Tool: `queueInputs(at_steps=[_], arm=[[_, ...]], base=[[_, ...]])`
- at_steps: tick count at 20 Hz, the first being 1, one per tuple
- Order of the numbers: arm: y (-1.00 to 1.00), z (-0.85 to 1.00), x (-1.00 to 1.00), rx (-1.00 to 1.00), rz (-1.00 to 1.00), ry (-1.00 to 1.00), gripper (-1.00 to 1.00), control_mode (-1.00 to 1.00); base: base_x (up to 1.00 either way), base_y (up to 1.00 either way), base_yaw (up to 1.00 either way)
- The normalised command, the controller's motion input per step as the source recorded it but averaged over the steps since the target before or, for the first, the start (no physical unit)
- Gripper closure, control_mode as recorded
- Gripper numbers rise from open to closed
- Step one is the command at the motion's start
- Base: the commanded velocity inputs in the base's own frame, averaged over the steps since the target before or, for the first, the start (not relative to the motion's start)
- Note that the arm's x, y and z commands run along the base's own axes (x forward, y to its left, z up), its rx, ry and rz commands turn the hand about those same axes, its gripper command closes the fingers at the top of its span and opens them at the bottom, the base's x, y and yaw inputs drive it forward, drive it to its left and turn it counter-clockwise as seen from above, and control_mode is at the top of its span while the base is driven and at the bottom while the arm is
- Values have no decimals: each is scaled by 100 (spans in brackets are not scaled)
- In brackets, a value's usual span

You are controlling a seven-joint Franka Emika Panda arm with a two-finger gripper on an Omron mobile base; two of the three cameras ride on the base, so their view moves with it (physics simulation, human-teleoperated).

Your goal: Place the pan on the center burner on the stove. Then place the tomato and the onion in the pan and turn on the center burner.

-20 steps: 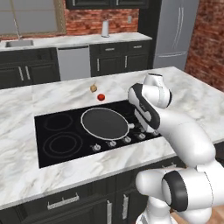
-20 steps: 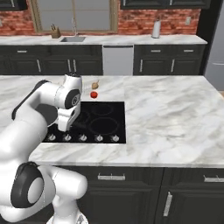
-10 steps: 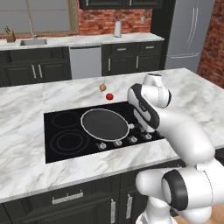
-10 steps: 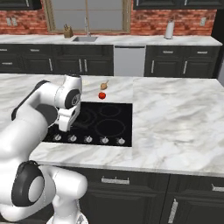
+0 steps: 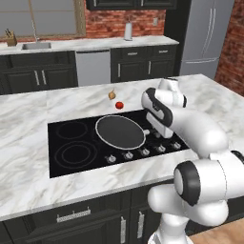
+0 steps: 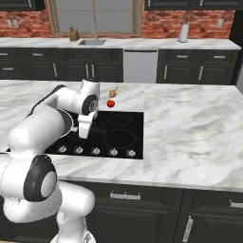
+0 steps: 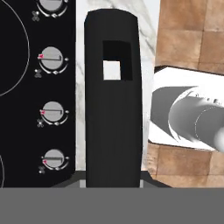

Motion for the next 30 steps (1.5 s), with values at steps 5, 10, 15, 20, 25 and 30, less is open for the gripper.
queueInputs(at_steps=[5,10,15,20,25,30], arm=[[-1,0,60,0,-2,2,100,-100],[0,0,48,0,-6,5,100,-100],[0,0,36,0,-4,4,100,-100],[0,-2,25,0,-4,0,100,-100],[0,-14,25,0,-4,1,100,-100],[0,-40,16,-8,-5,2,100,-100]], base=[[0,0,0],[0,0,0],[0,0,0],[0,0,0],[0,0,0],[0,0,0]])
